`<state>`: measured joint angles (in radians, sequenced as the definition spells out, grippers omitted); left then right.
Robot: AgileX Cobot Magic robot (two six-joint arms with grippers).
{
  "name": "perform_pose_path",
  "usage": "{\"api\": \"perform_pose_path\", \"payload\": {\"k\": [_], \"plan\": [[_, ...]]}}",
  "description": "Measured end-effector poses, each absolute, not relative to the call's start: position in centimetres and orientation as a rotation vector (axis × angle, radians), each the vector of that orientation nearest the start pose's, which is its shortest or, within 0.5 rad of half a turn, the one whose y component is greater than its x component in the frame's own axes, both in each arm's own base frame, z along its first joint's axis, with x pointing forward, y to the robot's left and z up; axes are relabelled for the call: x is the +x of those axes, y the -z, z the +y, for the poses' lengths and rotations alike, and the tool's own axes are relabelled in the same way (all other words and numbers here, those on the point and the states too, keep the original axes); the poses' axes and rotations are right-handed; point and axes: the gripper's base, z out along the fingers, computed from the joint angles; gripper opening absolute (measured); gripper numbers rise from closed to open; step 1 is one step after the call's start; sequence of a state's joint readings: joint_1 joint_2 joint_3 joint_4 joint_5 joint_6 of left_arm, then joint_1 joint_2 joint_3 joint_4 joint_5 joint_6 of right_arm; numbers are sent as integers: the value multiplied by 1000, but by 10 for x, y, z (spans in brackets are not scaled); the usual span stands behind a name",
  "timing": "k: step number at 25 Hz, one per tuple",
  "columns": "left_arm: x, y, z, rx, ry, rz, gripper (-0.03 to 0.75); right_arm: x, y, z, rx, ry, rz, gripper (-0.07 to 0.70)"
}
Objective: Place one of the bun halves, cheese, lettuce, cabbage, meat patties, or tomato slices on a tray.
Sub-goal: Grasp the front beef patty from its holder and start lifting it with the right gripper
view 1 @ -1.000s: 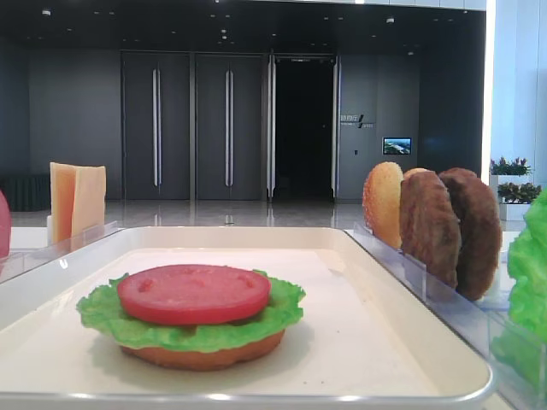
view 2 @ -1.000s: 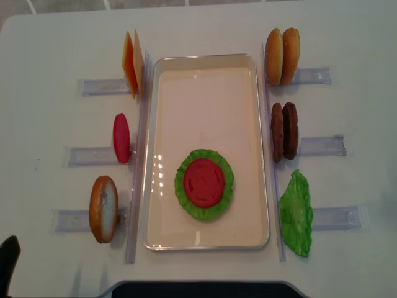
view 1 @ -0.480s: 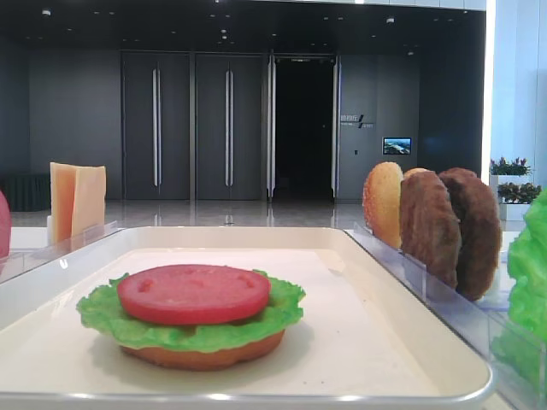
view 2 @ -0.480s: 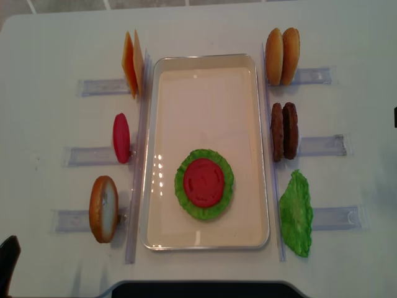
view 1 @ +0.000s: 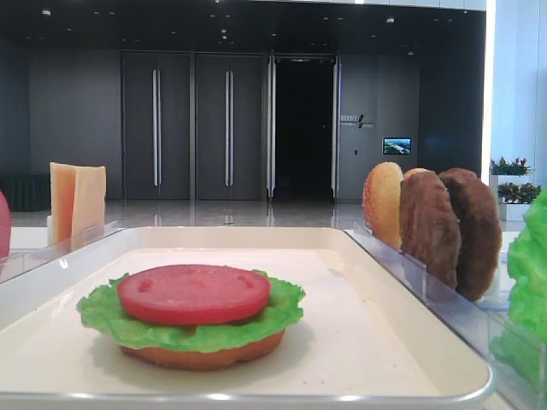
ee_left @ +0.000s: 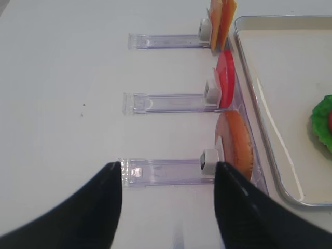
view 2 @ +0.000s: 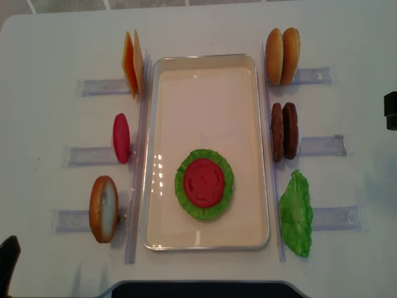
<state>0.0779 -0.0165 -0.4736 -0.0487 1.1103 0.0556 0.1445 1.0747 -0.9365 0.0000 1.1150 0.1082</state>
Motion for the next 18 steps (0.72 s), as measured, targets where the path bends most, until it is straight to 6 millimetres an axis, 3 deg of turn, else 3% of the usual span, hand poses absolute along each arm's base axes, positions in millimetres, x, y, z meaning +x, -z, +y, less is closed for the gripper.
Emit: {"api": "perform_pose_path", "payload": {"k": [12, 18], "plan": [[-6, -266, -4, -20, -21, 2103, 432, 197, -321, 88, -214, -55, 2718, 503], [-6, -266, -4, -20, -21, 2103, 432, 203, -311, 128, -344, -41, 2725, 503]]}}
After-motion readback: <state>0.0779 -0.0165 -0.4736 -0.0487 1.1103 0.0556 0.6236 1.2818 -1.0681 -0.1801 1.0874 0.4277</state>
